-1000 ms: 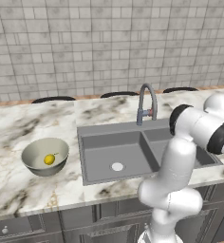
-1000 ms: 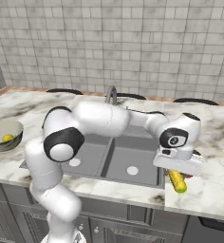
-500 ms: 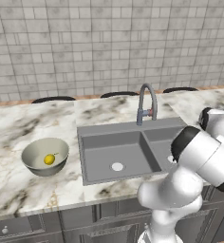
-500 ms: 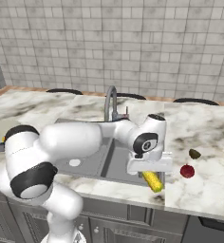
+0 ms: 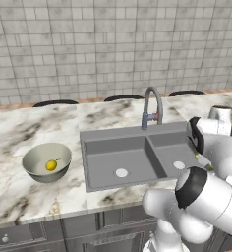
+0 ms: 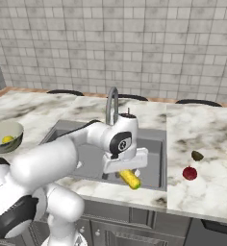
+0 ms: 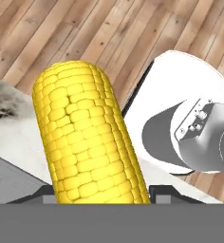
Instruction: There is a mixed pile of frozen fruits and vegetables on the counter. Locate all the frozen vegetables and place the items in a bowl on the counter. Take all the frozen fruits and defrost them in a running sink.
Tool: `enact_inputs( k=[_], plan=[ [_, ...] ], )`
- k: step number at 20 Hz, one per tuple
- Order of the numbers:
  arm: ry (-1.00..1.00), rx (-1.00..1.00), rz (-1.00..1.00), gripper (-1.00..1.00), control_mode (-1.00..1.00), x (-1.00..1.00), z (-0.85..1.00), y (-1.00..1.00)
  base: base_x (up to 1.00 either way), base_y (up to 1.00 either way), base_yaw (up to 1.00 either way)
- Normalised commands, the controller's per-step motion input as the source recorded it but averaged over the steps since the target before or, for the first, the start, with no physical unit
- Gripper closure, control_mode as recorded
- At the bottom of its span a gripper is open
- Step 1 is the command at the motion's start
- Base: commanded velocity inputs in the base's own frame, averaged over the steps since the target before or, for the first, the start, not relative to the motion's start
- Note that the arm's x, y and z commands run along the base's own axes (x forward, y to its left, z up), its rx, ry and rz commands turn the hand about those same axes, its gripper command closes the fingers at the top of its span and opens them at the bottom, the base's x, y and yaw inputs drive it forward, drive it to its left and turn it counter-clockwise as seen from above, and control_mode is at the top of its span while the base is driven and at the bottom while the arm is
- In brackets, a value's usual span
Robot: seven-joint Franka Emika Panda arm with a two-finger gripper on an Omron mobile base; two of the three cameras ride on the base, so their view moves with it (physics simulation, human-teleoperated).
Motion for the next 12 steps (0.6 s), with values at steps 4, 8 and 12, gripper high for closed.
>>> enact_inputs(
  k=[4, 8, 12],
  plan=[
    [0.0, 0.07, 0.06, 1.0, -1.0, 0.0, 0.04, 0.72, 0.0, 0.0, 0.0],
    [0.0, 0.06, 0.11, 1.0, -1.0, -0.01, 0.02, 0.78, 0.0, 0.0, 0.0],
    [0.01, 0.0, 0.11, 1.0, -1.0, 0.0, 0.14, 0.81, 0.0, 0.0, 0.0]
  ],
)
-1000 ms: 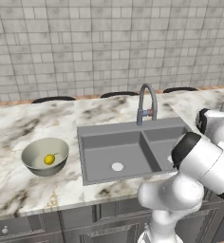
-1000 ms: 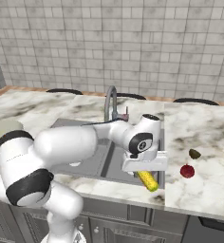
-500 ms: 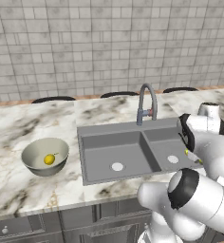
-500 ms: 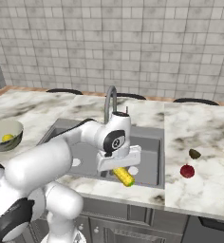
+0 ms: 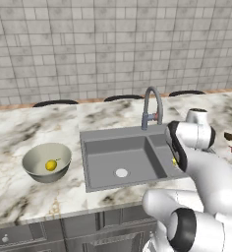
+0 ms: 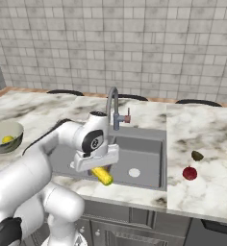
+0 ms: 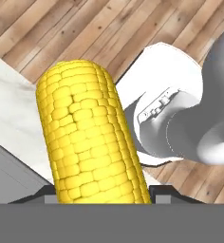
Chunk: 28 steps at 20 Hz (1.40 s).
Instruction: There is a mixed pile of frozen fruits and vegetables on the counter. Locate all the frozen vegetables and place the items in a bowl on the counter. Take all the frozen fruits and defrost them in a running sink.
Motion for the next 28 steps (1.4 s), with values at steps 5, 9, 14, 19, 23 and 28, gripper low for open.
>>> enact_inputs(
  k=[5, 9, 14, 19, 23, 28],
  plan=[
    [0.0, 0.01, 0.09, 1.0, -1.0, 0.0, 0.12, 0.76, 0.0, 0.0, 0.0],
    [-0.03, 0.04, 0.06, 1.0, -1.0, 0.0, 0.08, 0.75, 0.0, 0.0, 0.0],
    [-0.01, 0.06, 0.06, 1.0, -1.0, 0.01, 0.05, 0.78, 0.0, 0.0, 0.0],
    [0.0, 0.02, 0.04, 1.0, -1.0, 0.14, -0.07, 0.72, 0.0, 0.0, 0.0],
    [0.0, -0.14, -0.04, 1.0, -1.0, 0.19, 0.01, 0.68, 0.0, 0.0, 0.0],
    [0.06, -0.03, 0.01, 1.0, -1.0, 0.47, 0.0, 0.72, 0.0, 0.0, 0.0]
  ],
)
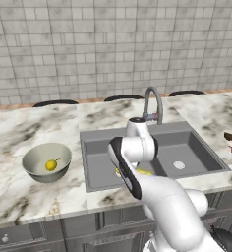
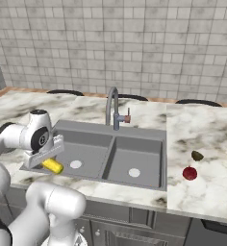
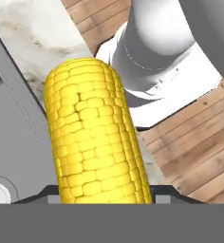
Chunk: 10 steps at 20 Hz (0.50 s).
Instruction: There is a mixed pile of frozen fruits and vegetables on the counter. Locate all the frozen vegetables and place the items in a bowl on the counter. Take all the frozen fruits and defrost them in a running sink.
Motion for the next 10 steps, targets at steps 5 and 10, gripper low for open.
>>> enact_inputs(
  k=[5, 10],
  plan=[
    [0.06, 0.0, 0.03, 1.0, -1.0, 0.48, 0.0, 0.75, 0.0, 0.0, 0.0],
    [0.01, 0.0, 0.0, 1.0, -1.0, 0.52, 0.02, 0.75, 0.0, 0.0, 0.0]
  ],
)
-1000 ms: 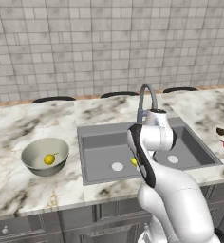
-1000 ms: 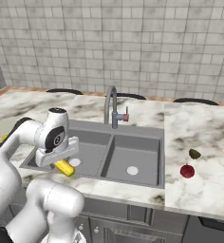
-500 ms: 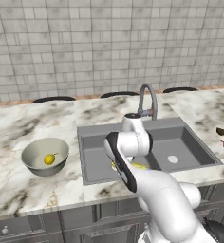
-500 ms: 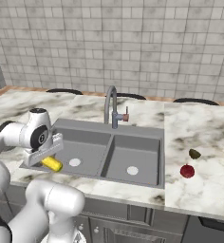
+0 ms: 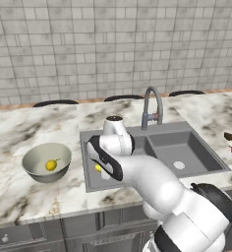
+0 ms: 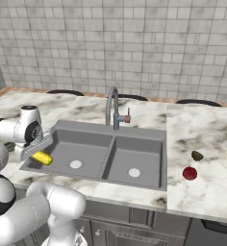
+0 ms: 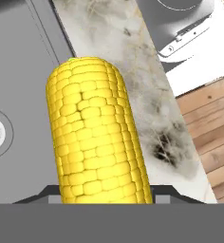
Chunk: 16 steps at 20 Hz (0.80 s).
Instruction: There is a mixed pile of frozen fruits and vegetables on the counter. Locate all the frozen vegetables and place the items in a bowl on the counter. Take all the frozen fruits and defrost them in a running sink.
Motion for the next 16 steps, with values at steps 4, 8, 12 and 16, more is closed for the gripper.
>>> enact_inputs(
  k=[4, 8, 12, 16],
  plan=[
    [-0.03, 0.02, 0.0, 1.0, -1.0, 0.09, 0.36, 0.56, 0.0, 0.0, 0.0],
    [0.0, -0.03, 0.0, 1.0, -1.0, 0.02, 0.63, 0.38, 0.0, 0.0, 0.0],
    [-0.03, -0.06, 0.0, 1.0, -1.0, 0.0, 0.58, 0.55, 0.0, 0.0, 0.0],
    [-0.05, -0.03, 0.0, 1.0, -1.0, 0.05, 0.37, 0.75, 0.0, 0.0, 0.0]
  ],
)
